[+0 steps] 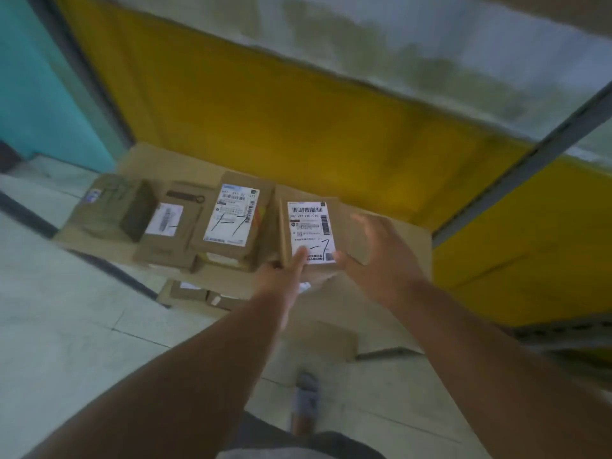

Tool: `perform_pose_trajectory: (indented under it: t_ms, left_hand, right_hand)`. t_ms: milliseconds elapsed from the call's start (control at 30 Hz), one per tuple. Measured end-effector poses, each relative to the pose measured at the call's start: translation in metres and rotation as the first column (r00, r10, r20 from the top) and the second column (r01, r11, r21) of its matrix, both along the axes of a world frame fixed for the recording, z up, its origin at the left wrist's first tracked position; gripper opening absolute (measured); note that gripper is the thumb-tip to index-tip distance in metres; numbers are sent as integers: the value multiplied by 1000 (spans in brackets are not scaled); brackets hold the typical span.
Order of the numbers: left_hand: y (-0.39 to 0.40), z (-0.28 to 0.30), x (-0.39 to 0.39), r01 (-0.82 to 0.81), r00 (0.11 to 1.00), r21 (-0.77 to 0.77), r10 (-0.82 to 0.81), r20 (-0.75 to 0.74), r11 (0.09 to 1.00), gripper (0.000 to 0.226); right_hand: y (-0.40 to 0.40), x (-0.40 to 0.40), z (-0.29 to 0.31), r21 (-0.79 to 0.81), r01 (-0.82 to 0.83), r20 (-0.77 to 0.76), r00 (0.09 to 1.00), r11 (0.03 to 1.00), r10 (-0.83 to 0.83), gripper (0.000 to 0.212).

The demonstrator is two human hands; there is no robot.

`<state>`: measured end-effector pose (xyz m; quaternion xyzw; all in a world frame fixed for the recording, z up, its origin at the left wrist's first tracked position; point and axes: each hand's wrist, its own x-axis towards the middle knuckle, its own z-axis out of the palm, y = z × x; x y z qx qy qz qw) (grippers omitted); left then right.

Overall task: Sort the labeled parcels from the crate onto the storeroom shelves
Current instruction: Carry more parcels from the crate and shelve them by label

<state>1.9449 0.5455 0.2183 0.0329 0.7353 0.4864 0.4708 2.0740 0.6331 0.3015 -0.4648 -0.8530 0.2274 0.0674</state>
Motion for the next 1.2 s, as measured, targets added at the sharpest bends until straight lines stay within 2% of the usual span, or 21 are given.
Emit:
perform_pose_trajectory:
  t_ms: [200,333,400,467,533,633,733,900,1033,1200]
  left_hand:
    - [12,-9,10,-88,992,-48,84,-95,995,55]
    - [2,-3,9,-25,983,-137,-1,-184,990,55]
    - [-11,7,9,14,957,-211,-74,-281,977,52]
    - [-34,15,9,10,933,-195,-79,-350,981,51]
    - [-68,24,3,57,898,-169,-125,-422,984,50]
    - [-135,35,-21,104,812,-219,-210,-545,970,43]
    - [-219,44,-64,57,713,-311,-257,-652,949,38]
    - [-370,56,-152,-74,612,-472,-334,-717,878,53]
    - [-464,71,-215,-193,575,-518,-332,-748,833,52]
    - [-530,74,-285,-255,600,-576,-340,-724,776,52]
  right_hand:
    - [24,0,-10,-37,-113,-10,994,993,113,72]
    - [18,-1,-8,-19,-188,-18,982,982,188,70]
    - [9,-4,-2,-14,-217,-6,976,976,217,69]
    - [-5,-11,6,10,-242,7,970,970,242,68]
    - [-25,-24,16,46,-286,12,958,957,286,68]
    - [-70,-60,34,76,-394,15,919,916,394,69]
    - [-131,-115,51,84,-517,1,855,852,519,66]
    - [-258,-228,70,122,-680,-60,722,723,689,63]
    - [-343,-304,74,117,-770,-85,622,627,779,65]
    - [-401,-399,82,174,-847,-18,508,503,861,67]
